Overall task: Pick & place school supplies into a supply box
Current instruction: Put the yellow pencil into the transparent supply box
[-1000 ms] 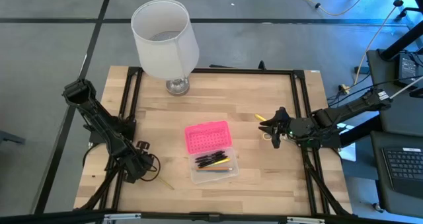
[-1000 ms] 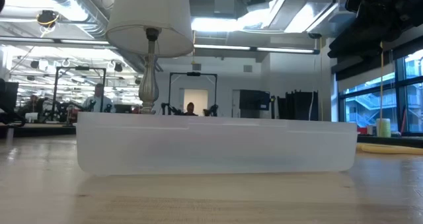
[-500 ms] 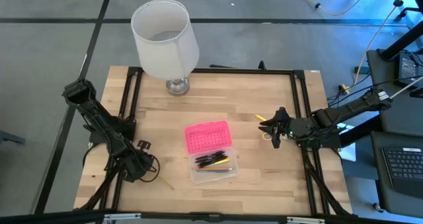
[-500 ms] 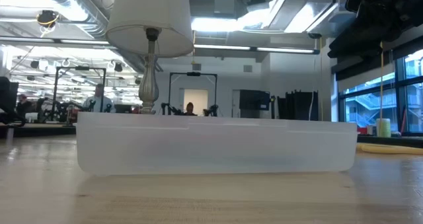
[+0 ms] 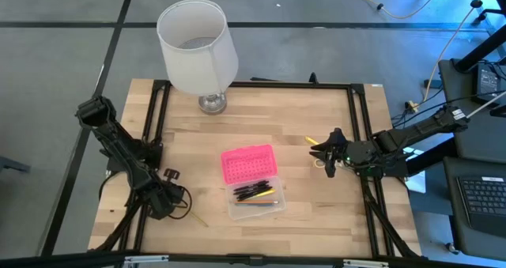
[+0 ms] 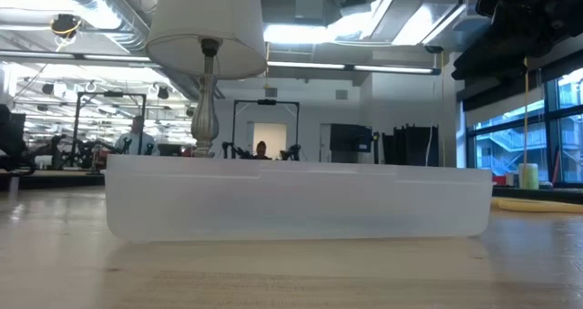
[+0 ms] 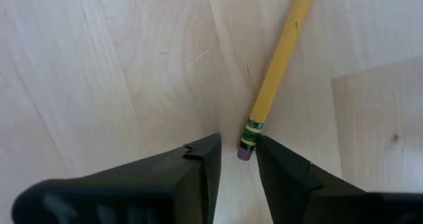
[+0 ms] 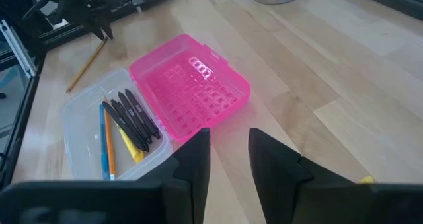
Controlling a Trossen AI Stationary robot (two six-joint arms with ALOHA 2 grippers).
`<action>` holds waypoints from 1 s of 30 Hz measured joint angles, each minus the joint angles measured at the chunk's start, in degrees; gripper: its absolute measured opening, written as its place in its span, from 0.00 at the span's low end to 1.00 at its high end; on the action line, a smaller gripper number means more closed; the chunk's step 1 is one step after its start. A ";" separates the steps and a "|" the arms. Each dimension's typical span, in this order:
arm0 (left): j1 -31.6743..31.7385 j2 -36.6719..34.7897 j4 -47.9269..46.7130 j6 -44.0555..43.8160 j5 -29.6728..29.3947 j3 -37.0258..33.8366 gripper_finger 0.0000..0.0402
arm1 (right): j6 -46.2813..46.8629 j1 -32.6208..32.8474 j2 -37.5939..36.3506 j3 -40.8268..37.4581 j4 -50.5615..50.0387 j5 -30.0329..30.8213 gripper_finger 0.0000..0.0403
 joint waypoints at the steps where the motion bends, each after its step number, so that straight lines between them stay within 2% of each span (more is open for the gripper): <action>1: -0.26 0.00 0.00 -0.32 -0.20 0.00 0.23 | 0.00 0.00 0.01 0.00 -0.11 0.00 0.27; 6: -0.66 0.00 0.39 -1.84 -1.32 0.00 0.19 | -0.02 0.00 0.00 0.00 -1.10 0.01 0.27; 16: -0.78 0.33 0.83 -7.47 -2.80 1.44 0.02 | -0.24 0.00 0.00 0.00 -1.64 0.01 0.27; 21: -0.78 0.39 1.29 -12.10 -2.90 1.84 0.02 | -0.26 0.00 0.01 0.00 -1.67 0.03 0.27; 30: -0.74 0.79 2.01 -12.93 -3.60 7.37 0.01 | -0.49 0.00 0.00 0.00 -1.69 0.03 0.27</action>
